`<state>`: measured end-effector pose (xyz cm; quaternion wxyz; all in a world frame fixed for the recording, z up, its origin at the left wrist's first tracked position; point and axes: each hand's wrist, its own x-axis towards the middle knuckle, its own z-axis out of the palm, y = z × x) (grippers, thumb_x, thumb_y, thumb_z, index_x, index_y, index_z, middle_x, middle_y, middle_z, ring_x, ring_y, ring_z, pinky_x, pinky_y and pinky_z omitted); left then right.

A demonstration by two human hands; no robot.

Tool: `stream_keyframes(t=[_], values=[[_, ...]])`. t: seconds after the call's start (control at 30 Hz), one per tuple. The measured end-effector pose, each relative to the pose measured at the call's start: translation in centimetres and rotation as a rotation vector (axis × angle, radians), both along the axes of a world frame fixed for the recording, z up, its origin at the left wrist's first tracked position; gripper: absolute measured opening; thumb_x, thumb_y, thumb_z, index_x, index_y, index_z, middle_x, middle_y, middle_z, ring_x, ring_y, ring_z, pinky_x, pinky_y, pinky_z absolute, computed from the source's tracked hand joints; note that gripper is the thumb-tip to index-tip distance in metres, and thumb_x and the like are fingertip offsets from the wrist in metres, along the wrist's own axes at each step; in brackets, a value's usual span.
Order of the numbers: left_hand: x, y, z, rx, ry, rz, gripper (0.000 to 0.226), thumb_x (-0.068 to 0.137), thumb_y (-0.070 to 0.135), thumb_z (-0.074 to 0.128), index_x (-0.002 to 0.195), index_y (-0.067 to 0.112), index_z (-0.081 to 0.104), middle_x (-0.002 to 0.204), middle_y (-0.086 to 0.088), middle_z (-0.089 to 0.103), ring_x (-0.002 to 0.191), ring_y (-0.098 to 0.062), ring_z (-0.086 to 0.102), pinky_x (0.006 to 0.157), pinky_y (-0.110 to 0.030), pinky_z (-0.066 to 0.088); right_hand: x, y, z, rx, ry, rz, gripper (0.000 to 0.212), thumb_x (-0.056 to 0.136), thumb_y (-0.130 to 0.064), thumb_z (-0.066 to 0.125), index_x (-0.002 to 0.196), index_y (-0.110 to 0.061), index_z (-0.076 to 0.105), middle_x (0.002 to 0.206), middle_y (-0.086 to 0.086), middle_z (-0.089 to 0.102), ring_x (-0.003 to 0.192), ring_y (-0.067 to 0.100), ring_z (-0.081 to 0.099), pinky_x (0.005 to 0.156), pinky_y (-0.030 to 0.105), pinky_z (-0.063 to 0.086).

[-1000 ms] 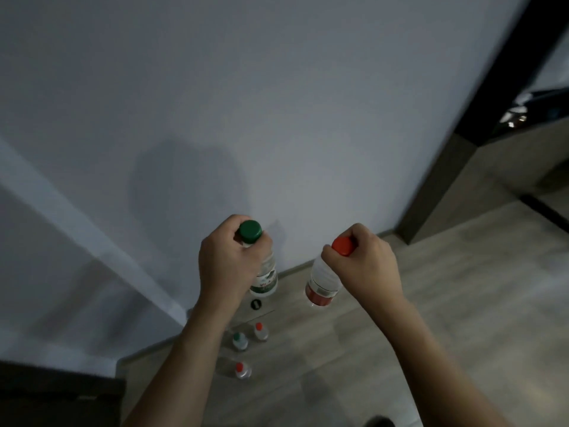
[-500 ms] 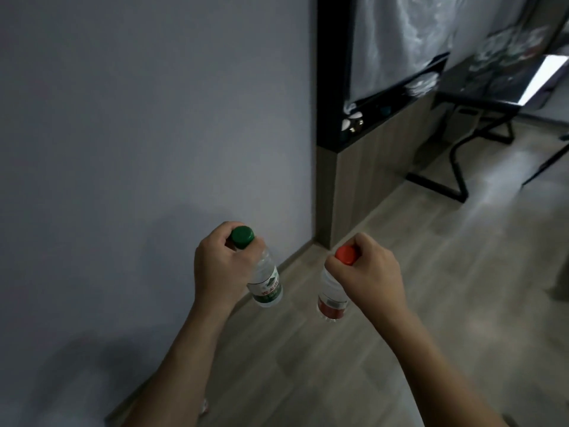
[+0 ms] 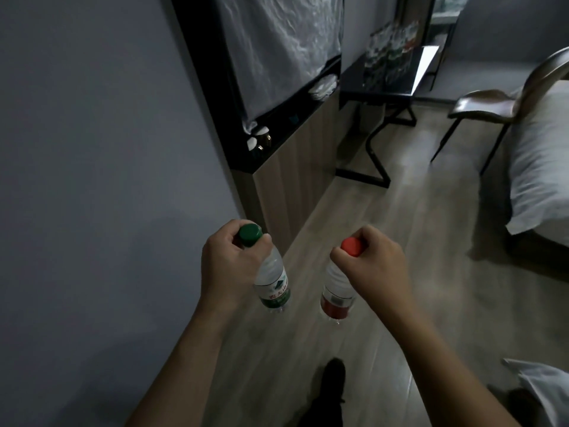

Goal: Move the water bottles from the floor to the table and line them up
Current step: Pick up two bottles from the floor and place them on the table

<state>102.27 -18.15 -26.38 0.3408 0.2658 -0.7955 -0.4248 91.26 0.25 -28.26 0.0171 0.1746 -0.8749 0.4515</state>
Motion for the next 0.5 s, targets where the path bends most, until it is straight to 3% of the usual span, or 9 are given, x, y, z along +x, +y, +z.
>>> stream_keyframes(t=[0.23, 0.5], values=[[-13.0, -2.0, -1.8, 0.016, -0.016, -0.135, 0.010, 0.070, 0.034, 0.070, 0.072, 0.025, 0.065, 0.064, 0.008, 0.063, 0.062, -0.009, 0.060, 0.058, -0.030, 0.051, -11.3, -1.2, -0.6, 0.034, 0.008, -0.070, 0.022, 0.069, -0.040, 0.070, 0.073, -0.026, 0.053, 0.065, -0.008, 0.058, 0.062, 0.006, 0.056, 0.055, 0.032, 0.052], [-29.1, -5.4, -1.2, 0.023, 0.009, -0.251, 0.011, 0.071, 0.028, 0.075, 0.075, 0.026, 0.065, 0.065, 0.008, 0.062, 0.059, -0.004, 0.059, 0.054, -0.022, 0.049, -25.1, -3.4, 0.5, 0.010, 0.001, -0.176, 0.024, 0.072, -0.043, 0.072, 0.077, -0.027, 0.054, 0.070, -0.010, 0.059, 0.065, 0.006, 0.058, 0.060, 0.039, 0.057]])
